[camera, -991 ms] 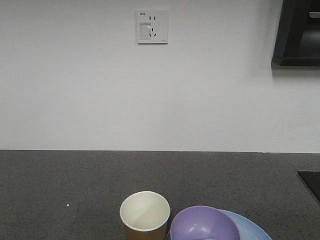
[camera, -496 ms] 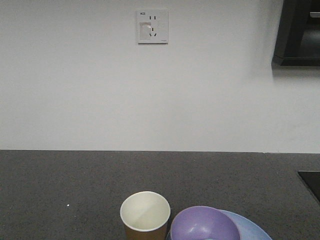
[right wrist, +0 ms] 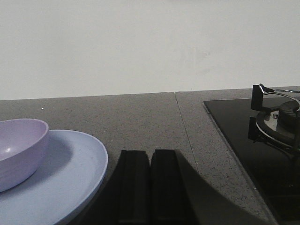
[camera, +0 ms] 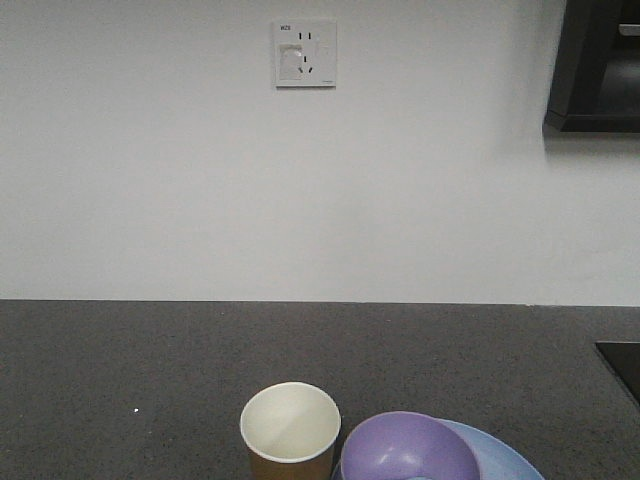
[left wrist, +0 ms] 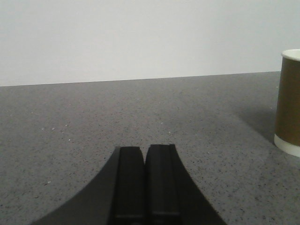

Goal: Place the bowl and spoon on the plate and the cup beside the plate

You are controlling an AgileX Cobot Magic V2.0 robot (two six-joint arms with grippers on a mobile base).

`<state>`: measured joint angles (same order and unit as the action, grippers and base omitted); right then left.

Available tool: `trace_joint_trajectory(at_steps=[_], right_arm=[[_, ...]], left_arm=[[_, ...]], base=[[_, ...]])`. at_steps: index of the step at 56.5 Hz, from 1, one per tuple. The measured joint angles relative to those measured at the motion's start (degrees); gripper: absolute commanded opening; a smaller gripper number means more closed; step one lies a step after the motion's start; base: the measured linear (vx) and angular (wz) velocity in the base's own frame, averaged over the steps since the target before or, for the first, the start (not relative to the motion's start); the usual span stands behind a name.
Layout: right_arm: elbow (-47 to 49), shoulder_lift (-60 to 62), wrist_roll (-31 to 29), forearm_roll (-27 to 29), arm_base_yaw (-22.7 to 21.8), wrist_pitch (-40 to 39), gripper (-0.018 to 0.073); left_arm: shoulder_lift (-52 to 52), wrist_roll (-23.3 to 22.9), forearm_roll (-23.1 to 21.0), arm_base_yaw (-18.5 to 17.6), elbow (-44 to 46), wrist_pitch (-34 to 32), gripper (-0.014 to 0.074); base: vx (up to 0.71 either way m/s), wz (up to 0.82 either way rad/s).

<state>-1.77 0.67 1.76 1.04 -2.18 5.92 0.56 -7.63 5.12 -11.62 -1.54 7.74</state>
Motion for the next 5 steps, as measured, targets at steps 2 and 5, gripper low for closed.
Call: trace_joint_trajectory(at_steps=[2,5], right_arm=[[0.0,0.0,0.0,0.0,0.0,0.1,-0.0012],[0.0,0.0,0.0,0.0,0.0,0.1,-0.0012]], left_arm=[[0.0,0.0,0.0,0.0,0.0,0.0,-0.0006],[0.0,0.0,0.0,0.0,0.0,0.0,-0.0006]], base=[[0.0,0.0],[0.0,0.0]])
